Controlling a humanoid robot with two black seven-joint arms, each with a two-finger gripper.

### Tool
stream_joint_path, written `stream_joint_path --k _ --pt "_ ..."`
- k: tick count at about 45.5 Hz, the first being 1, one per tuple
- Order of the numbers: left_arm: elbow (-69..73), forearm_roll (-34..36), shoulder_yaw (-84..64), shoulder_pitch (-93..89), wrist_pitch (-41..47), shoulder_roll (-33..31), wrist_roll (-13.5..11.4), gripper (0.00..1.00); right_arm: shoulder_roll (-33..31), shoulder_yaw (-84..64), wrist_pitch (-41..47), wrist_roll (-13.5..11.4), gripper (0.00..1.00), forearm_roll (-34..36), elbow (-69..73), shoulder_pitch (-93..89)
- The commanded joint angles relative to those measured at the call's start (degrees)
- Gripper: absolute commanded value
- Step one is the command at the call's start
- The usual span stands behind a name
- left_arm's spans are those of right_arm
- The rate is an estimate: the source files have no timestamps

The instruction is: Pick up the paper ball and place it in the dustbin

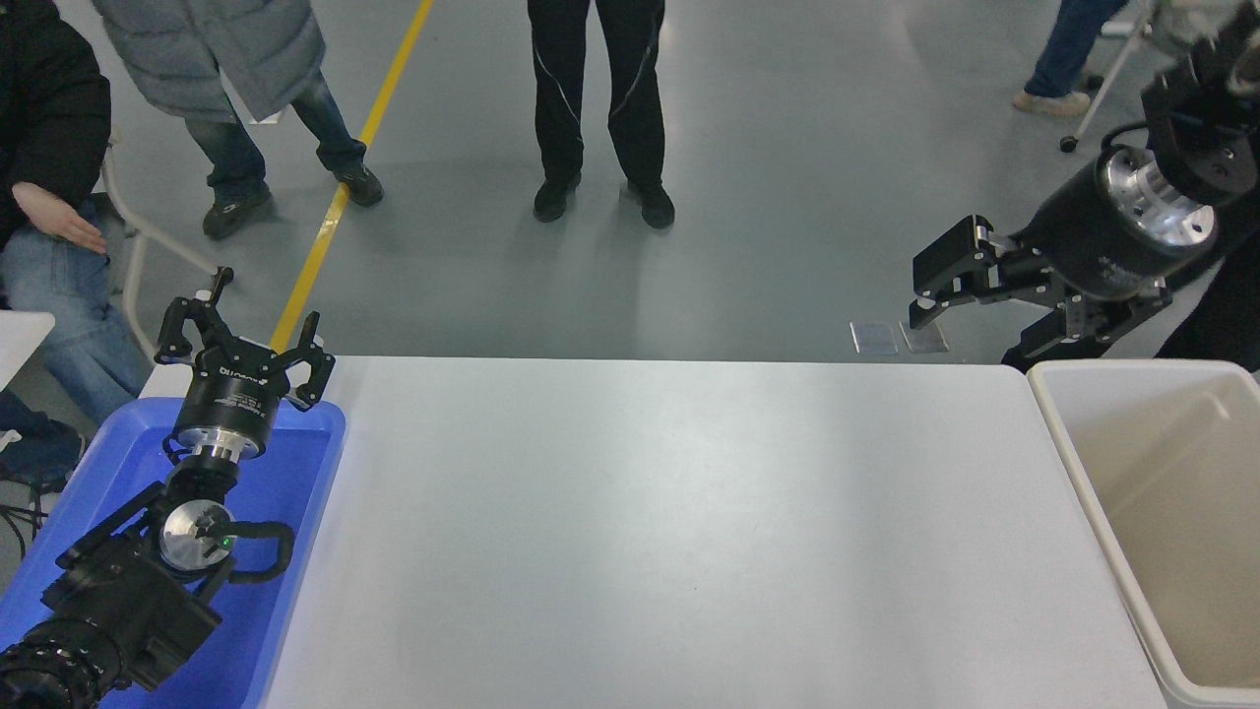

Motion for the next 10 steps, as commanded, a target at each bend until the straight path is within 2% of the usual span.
stream_joint_path --k 1,10 --pt "0.0 0.0 0.0 0.0 0.1 0.0 0.0 0.98 4.0 0.1 1.0 0.0 1.0 1.2 0.3 4.7" --pt "0.0 0.0 0.0 0.0 0.0 0.0 0.0 0.98 3.8 -0.8 1.0 0.0 1.0 1.2 0.1 4.6"
